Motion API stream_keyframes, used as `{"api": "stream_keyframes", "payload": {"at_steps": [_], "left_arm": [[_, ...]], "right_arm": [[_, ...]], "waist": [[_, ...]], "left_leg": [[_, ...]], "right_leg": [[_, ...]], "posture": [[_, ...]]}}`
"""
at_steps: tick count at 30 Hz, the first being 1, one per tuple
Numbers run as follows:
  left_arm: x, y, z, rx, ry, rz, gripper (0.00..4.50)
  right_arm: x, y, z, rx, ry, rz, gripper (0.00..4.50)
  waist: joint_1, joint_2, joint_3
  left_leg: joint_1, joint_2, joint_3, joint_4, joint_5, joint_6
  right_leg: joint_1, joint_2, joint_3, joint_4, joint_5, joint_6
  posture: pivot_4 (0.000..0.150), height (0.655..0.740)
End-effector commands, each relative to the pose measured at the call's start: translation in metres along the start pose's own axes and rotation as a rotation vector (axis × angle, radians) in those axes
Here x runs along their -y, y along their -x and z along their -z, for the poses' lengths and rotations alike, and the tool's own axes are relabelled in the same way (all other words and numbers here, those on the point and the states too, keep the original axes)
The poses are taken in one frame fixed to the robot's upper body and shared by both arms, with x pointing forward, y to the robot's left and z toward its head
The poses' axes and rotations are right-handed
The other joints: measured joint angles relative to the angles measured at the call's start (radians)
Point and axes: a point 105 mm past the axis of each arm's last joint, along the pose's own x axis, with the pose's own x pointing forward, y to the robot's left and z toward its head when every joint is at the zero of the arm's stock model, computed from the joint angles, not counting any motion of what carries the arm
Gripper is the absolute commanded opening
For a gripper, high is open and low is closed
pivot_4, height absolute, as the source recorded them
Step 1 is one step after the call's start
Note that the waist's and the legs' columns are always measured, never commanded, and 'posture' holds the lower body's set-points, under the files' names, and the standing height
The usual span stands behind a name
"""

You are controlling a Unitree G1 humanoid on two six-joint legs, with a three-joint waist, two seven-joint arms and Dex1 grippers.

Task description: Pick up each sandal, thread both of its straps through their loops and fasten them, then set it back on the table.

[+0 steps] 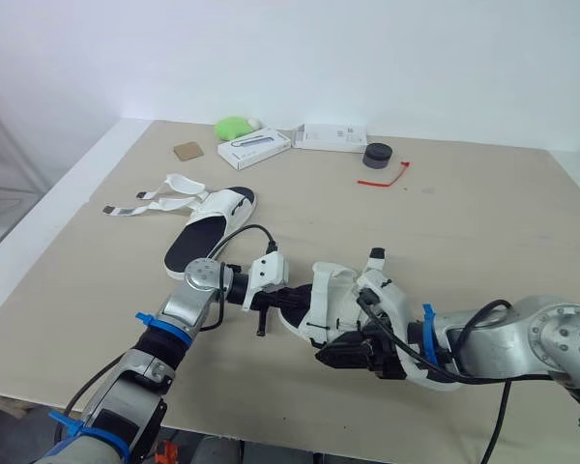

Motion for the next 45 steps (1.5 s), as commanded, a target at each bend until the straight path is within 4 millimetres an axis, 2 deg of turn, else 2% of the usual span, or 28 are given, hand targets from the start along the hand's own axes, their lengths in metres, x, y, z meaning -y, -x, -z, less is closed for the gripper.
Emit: {"api": "stream_keyframes", "payload": {"at_steps": [1,10,14,25,31,41,45], "left_arm": [[0.027,-0.011,0.044,-0.14,0.123,0.097,0.0],[0.028,-0.009,0.044,-0.144,0.121,0.102,0.0],[0.03,-0.008,0.045,-0.146,0.124,0.104,0.0],[0.03,-0.01,0.045,-0.143,0.128,0.096,0.0],[0.029,-0.009,0.045,-0.142,0.128,0.092,0.0],[0.03,-0.009,0.047,-0.145,0.132,0.094,0.0],[0.03,-0.01,0.046,-0.144,0.131,0.094,0.0]], "right_arm": [[0.01,-0.001,-0.011,0.044,0.025,0.077,2.33],[0.02,-0.012,-0.011,0.033,0.043,0.115,2.33],[0.03,-0.002,-0.012,0.035,0.035,0.155,2.33],[0.041,0.014,-0.009,0.057,0.001,0.221,2.33],[0.042,0.018,-0.01,0.082,-0.02,0.235,2.33],[0.041,0.038,-0.015,0.117,-0.047,0.242,2.33],[0.044,0.038,-0.014,0.117,-0.053,0.249,2.33]], "waist": [[0.0,0.0,0.0],[-0.001,0.0,0.0],[-0.001,0.0,0.0],[0.0,-0.001,0.0],[0.0,-0.001,0.001],[-0.001,-0.001,0.002],[-0.001,-0.001,0.003]], "left_leg": [[0.0,0.0,0.0,0.0,0.0,0.0],[0.001,0.002,0.0,0.0,0.0,0.0],[0.0,0.002,0.0,0.0,0.0,0.0],[-0.003,0.001,0.0,0.0,0.0,0.0],[-0.005,0.001,0.0,0.0,0.0,0.0],[-0.005,0.001,0.0,0.0,0.0,0.0],[-0.005,0.001,0.001,0.0,0.0,0.0]], "right_leg": [[0.0,0.0,0.0,0.0,0.0,0.0],[0.0,0.0,0.0,0.0,0.001,-0.002],[-0.001,0.0,0.0,0.0,0.003,-0.004],[-0.003,0.0,-0.001,-0.001,0.003,-0.005],[-0.004,0.0,-0.001,-0.001,0.003,-0.005],[-0.005,0.001,-0.001,-0.001,0.002,-0.004],[-0.005,0.001,0.0,-0.001,0.002,-0.005]], "posture": [[0.15,0.74],[0.15,0.74],[0.15,0.74],[0.15,0.74],[0.15,0.74],[0.15,0.74],[0.15,0.74]]}}
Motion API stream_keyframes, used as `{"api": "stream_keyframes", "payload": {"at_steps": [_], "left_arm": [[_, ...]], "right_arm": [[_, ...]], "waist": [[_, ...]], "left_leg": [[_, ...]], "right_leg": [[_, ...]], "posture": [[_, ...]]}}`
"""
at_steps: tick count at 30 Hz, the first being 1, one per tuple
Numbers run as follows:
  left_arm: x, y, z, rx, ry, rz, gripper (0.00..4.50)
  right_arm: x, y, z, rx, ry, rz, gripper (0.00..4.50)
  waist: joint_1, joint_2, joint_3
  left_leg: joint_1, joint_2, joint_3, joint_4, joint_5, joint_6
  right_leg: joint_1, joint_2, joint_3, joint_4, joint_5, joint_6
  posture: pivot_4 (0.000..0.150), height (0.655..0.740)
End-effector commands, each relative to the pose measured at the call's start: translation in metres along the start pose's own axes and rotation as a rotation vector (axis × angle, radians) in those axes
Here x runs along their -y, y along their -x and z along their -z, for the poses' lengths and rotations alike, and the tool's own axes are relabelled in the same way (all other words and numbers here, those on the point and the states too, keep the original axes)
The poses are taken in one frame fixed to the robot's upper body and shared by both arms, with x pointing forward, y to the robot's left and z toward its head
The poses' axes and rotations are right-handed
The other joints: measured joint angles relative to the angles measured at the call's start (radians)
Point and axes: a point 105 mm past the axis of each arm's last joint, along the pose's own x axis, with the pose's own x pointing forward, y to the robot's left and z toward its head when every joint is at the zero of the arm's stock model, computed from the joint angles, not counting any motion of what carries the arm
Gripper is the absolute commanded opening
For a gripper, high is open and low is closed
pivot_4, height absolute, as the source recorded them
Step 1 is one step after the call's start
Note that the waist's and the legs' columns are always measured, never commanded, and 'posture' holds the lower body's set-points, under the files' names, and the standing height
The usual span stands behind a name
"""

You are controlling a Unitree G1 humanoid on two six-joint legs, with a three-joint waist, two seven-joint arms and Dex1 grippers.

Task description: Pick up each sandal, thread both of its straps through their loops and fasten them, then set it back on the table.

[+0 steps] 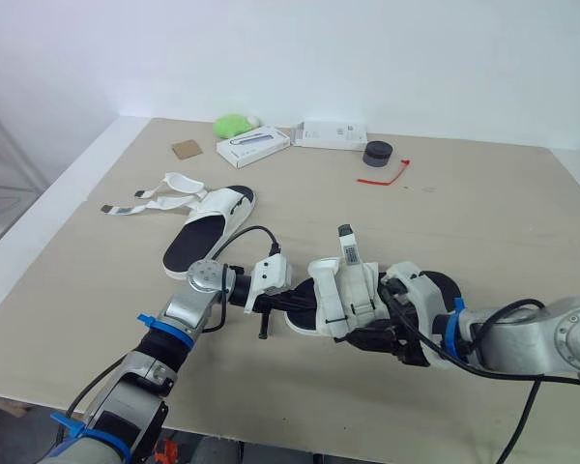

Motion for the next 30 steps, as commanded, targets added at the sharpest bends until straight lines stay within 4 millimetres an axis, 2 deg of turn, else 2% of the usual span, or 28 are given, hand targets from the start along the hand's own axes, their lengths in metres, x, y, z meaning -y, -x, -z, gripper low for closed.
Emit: {"api": "stream_keyframes", "payload": {"at_steps": [1,11,18,21,22,24,25,28,30], "left_arm": [[0.025,-0.006,0.048,-0.153,0.144,0.071,0.0],[0.024,-0.005,0.048,-0.154,0.143,0.065,0.0],[0.024,-0.004,0.048,-0.154,0.145,0.056,0.0],[0.023,-0.003,0.049,-0.155,0.145,0.05,0.0],[0.023,-0.003,0.049,-0.154,0.144,0.048,0.0],[0.022,-0.003,0.049,-0.154,0.144,0.046,0.0],[0.022,-0.003,0.049,-0.154,0.143,0.045,0.0],[0.021,-0.004,0.048,-0.15,0.139,0.043,0.0],[0.021,-0.004,0.048,-0.15,0.139,0.043,0.0]], "right_arm": [[0.005,0.007,-0.016,0.079,0.002,0.029,2.33],[-0.011,-0.024,-0.019,0.093,0.019,-0.033,2.33],[-0.018,-0.032,-0.022,0.1,0.032,-0.067,2.33],[-0.021,-0.03,-0.025,0.114,0.045,-0.095,1.72],[-0.022,-0.029,-0.025,0.116,0.05,-0.105,1.37],[-0.024,-0.029,-0.026,0.116,0.058,-0.118,0.35],[-0.026,-0.028,-0.025,0.112,0.066,-0.134,0.05],[-0.04,-0.022,-0.018,0.086,0.09,-0.224,0.05],[-0.059,-0.012,-0.012,0.069,0.114,-0.349,0.05]], "waist": [[0.0,0.0,0.0],[-0.004,-0.001,0.001],[-0.031,-0.003,0.003],[-0.032,-0.003,0.003],[-0.031,-0.002,0.003],[-0.029,0.001,0.004],[-0.029,0.0,0.003],[-0.027,0.0,0.003],[-0.024,0.0,0.003]], "left_leg": [[0.0,0.0,0.0,0.0,0.0,0.0],[0.001,0.002,0.0,0.0,0.0,0.0],[0.005,0.005,0.0,-0.001,0.0,-0.001],[0.005,0.006,0.001,-0.001,0.0,-0.001],[0.005,0.006,0.002,-0.001,0.0,-0.001],[0.003,0.005,0.004,-0.001,0.001,0.001],[0.001,0.005,0.005,-0.001,0.001,0.002],[0.0,0.005,0.006,-0.001,0.002,0.004],[0.0,0.004,0.006,-0.002,0.002,0.004]], "right_leg": [[0.0,0.0,0.0,0.0,0.0,0.0],[-0.001,0.001,0.0,0.0,0.0,0.001],[-0.001,0.0,0.0,0.0,0.002,-0.002],[-0.001,0.0,0.001,0.0,0.003,-0.003],[-0.002,-0.001,0.001,0.0,0.003,-0.003],[-0.003,-0.002,0.001,0.0,0.003,-0.003],[-0.005,-0.002,0.001,0.0,0.003,-0.003],[-0.004,0.0,0.001,0.0,0.006,-0.005],[-0.004,0.0,0.001,0.0,0.005,-0.004]], "posture": [[0.15,0.74],[0.15,0.74],[0.15,0.74],[0.15,0.74],[0.15,0.74],[0.15,0.74],[0.15,0.74],[0.15,0.74],[0.15,0.74]]}}
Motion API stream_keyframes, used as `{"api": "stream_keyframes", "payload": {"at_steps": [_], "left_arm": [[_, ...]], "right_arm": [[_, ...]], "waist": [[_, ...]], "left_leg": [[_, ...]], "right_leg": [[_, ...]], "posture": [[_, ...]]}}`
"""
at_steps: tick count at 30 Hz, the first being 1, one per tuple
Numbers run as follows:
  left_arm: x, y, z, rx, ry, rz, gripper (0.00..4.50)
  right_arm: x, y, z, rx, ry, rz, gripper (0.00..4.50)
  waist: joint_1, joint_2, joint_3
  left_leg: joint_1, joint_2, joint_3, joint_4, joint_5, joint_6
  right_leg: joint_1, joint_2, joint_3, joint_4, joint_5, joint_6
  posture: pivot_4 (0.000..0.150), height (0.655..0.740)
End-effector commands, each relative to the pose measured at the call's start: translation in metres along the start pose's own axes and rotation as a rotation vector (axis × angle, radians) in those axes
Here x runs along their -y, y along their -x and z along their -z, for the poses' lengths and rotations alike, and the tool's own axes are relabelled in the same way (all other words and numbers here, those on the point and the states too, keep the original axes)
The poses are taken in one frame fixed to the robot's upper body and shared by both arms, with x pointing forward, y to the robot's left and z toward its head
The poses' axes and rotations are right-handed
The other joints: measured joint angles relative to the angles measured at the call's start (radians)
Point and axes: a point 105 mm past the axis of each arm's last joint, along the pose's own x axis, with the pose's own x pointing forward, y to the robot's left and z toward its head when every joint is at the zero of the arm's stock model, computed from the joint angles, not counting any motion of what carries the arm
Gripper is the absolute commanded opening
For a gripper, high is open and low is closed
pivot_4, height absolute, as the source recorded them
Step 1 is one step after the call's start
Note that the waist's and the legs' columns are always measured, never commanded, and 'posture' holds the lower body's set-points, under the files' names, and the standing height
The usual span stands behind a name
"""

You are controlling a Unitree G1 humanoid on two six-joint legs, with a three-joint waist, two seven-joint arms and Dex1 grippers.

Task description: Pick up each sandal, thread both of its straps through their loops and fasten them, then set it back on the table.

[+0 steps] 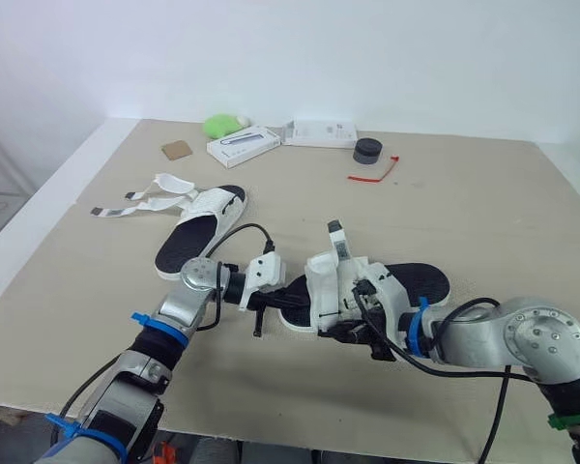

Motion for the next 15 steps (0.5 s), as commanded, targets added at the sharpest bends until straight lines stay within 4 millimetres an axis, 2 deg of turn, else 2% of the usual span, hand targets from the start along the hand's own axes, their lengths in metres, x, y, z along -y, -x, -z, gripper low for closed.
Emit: {"api": "stream_keyframes", "payload": {"at_steps": [1,3,10,13,14,15], "left_arm": [[0.024,-0.012,0.047,-0.14,0.141,0.06,0.0],[0.024,-0.012,0.047,-0.14,0.14,0.059,0.0],[0.024,-0.01,0.048,-0.146,0.136,0.054,0.0],[0.023,-0.007,0.049,-0.151,0.135,0.048,0.0],[0.023,-0.007,0.049,-0.151,0.134,0.048,0.0],[0.023,-0.007,0.049,-0.152,0.133,0.048,0.0]], "right_arm": [[-0.054,0.02,-0.009,0.056,0.081,-0.297,0.05],[-0.068,0.033,-0.011,0.082,0.086,-0.41,0.05],[-0.086,0.063,-0.019,0.155,0.119,-0.592,0.05],[-0.095,0.074,-0.038,0.258,0.15,-0.676,0.05],[-0.09,0.074,-0.049,0.304,0.132,-0.655,0.05],[-0.075,0.065,-0.063,0.35,0.102,-0.572,0.05]], "waist": [[0.002,0.0,0.0],[0.001,0.0,0.0],[0.002,-0.003,0.003],[0.002,-0.004,0.004],[0.002,-0.004,0.005],[0.001,-0.004,0.006]], "left_leg": [[-0.001,-0.001,0.0,0.0,0.0,0.0],[-0.001,-0.001,0.0,0.0,0.0,0.0],[-0.001,-0.002,-0.001,0.0,0.0,0.0],[-0.001,-0.002,0.0,0.0,0.0,0.0],[-0.001,-0.002,0.0,0.0,0.0,0.0],[-0.001,-0.002,0.0,0.0,0.0,-0.001]], "right_leg": [[0.0,0.0,0.0,0.0,-0.001,0.001],[0.001,0.0,0.0,0.0,-0.003,0.004],[0.002,0.0,0.0,0.0,-0.005,0.007],[0.002,-0.001,0.0,-0.001,-0.005,0.007],[0.001,-0.001,0.0,-0.001,-0.005,0.007],[0.001,0.0,0.0,-0.001,-0.005,0.007]], "posture": [[0.15,0.74],[0.15,0.74],[0.15,0.74],[0.15,0.74],[0.15,0.74],[0.15,0.74]]}}
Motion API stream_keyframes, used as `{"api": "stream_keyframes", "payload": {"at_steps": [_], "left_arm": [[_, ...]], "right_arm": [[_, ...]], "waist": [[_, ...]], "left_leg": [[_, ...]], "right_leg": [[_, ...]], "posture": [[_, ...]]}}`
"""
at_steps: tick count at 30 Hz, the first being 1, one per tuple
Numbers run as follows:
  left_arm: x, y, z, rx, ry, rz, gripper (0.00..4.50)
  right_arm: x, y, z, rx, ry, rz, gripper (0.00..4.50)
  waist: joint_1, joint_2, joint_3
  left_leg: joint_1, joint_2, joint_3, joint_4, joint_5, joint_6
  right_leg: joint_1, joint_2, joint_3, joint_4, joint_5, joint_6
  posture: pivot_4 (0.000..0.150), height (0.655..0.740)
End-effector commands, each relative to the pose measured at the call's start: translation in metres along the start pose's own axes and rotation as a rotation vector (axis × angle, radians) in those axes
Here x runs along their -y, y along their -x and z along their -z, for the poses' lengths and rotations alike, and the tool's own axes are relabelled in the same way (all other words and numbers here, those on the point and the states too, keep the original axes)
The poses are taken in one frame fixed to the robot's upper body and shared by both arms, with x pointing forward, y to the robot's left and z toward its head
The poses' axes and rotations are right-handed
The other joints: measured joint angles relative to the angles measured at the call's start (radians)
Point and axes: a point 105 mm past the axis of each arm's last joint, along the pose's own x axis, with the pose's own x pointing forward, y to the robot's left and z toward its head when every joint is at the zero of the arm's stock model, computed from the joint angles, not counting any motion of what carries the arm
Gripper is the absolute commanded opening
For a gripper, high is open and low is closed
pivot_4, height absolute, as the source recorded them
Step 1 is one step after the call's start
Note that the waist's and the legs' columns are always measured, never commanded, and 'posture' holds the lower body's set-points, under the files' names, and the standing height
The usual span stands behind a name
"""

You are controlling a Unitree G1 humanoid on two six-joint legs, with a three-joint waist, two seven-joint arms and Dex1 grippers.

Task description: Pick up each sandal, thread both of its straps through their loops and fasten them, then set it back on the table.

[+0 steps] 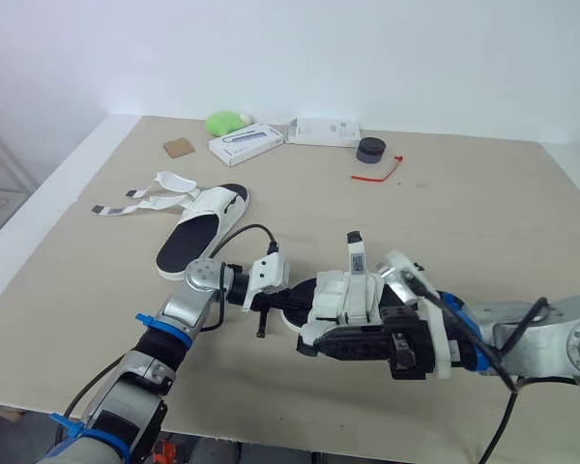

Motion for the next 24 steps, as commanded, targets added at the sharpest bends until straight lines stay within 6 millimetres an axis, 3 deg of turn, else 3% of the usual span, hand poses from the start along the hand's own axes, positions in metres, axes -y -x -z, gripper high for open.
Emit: {"api": "stream_keyframes", "payload": {"at_steps": [1,2,6,10,13,20,24], "left_arm": [[0.023,-0.002,0.051,-0.169,0.148,0.04,0.0],[0.022,-0.002,0.051,-0.168,0.147,0.039,0.0],[0.021,-0.002,0.05,-0.168,0.145,0.035,0.0],[0.021,-0.001,0.05,-0.17,0.145,0.029,0.0],[0.021,0.0,0.051,-0.171,0.147,0.025,0.0],[0.02,0.002,0.052,-0.174,0.148,0.018,0.0],[0.019,0.001,0.051,-0.173,0.146,0.02,0.0]], "right_arm": [[0.015,0.0,-0.051,0.212,0.045,0.05,0.05],[0.035,0.0,-0.06,0.247,0.003,0.13,0.05],[0.079,0.0,-0.07,0.287,-0.097,0.309,0.05],[0.111,0.005,-0.062,0.279,-0.182,0.455,0.05],[0.121,0.011,-0.056,0.286,-0.229,0.503,0.05],[0.119,0.026,-0.066,0.377,-0.243,0.502,0.05],[0.126,0.03,-0.06,0.384,-0.262,0.543,0.05]], "waist": [[-0.003,0.0,0.001],[-0.003,0.0,0.001],[0.001,-0.001,0.002],[0.001,0.0,0.002],[0.0,0.0,0.002],[-0.002,0.0,0.002],[-0.002,0.0,0.002]], "left_leg": [[0.0,0.0,0.0,0.0,0.0,0.0],[0.0,0.0,0.001,0.0,0.0,0.0],[0.0,0.0,0.0,0.0,0.001,0.0],[0.0,-0.001,0.0,0.0,0.001,0.0],[0.0,-0.001,0.0,0.0,0.001,0.001],[0.001,0.0,0.0,0.0,0.003,0.003],[0.001,0.0,0.0,0.0,0.003,0.004]], "right_leg": [[0.0,0.0,0.0,0.0,0.0,0.0],[-0.001,0.0,0.0,0.0,0.001,-0.001],[0.0,0.0,0.0,0.0,0.002,-0.002],[0.0,0.0,0.001,0.0,0.004,-0.005],[0.002,0.001,0.001,0.0,0.005,-0.005],[0.002,0.001,0.001,0.0,0.005,-0.002],[0.002,0.001,0.001,0.0,0.005,-0.002]], "posture": [[0.15,0.74],[0.15,0.74],[0.15,0.74],[0.15,0.74],[0.15,0.74],[0.15,0.74],[0.15,0.74]]}}
